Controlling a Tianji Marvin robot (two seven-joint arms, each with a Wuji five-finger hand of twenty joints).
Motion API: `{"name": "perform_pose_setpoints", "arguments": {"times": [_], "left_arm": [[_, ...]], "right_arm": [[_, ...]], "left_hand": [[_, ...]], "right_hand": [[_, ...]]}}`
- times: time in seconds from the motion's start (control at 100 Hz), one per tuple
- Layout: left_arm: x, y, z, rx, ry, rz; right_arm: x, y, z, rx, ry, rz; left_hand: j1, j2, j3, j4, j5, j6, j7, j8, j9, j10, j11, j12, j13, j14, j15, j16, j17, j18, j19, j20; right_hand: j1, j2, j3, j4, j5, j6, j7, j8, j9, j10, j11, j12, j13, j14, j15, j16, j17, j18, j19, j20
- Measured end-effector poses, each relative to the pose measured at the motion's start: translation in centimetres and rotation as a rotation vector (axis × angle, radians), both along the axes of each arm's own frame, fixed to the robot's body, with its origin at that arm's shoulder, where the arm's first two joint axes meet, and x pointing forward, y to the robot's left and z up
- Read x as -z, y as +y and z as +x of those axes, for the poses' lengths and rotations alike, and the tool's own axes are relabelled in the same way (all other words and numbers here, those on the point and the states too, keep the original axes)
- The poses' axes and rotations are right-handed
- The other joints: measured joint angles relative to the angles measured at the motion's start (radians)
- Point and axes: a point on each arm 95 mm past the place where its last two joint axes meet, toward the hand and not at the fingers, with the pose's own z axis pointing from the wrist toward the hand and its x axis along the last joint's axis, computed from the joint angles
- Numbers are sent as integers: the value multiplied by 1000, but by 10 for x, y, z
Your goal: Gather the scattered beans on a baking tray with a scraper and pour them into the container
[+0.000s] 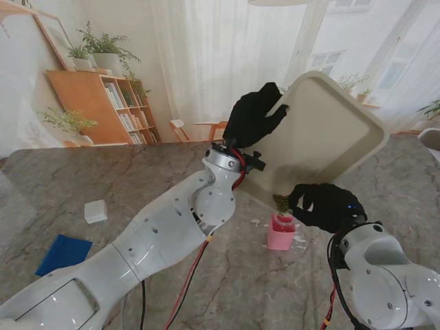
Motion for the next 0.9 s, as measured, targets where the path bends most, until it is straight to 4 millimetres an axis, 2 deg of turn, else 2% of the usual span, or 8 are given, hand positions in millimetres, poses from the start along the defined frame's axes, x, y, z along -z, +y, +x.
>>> {"name": "perform_pose_setpoints", "arguments": {"times": [0.9], "left_arm": [[5,0,2,-10,-18,-22]], "right_arm": [[0,0,1,-1,6,0]], "left_hand": [[0,0,-10,0,0,-2,0,0,-1,-2,-1,1,1,-6,0,1,0,-7,0,0]], "right_hand": [[0,0,0,0,0,0,0,0,0,0,0,0,0,0,0,0,0,0,0,0]]}}
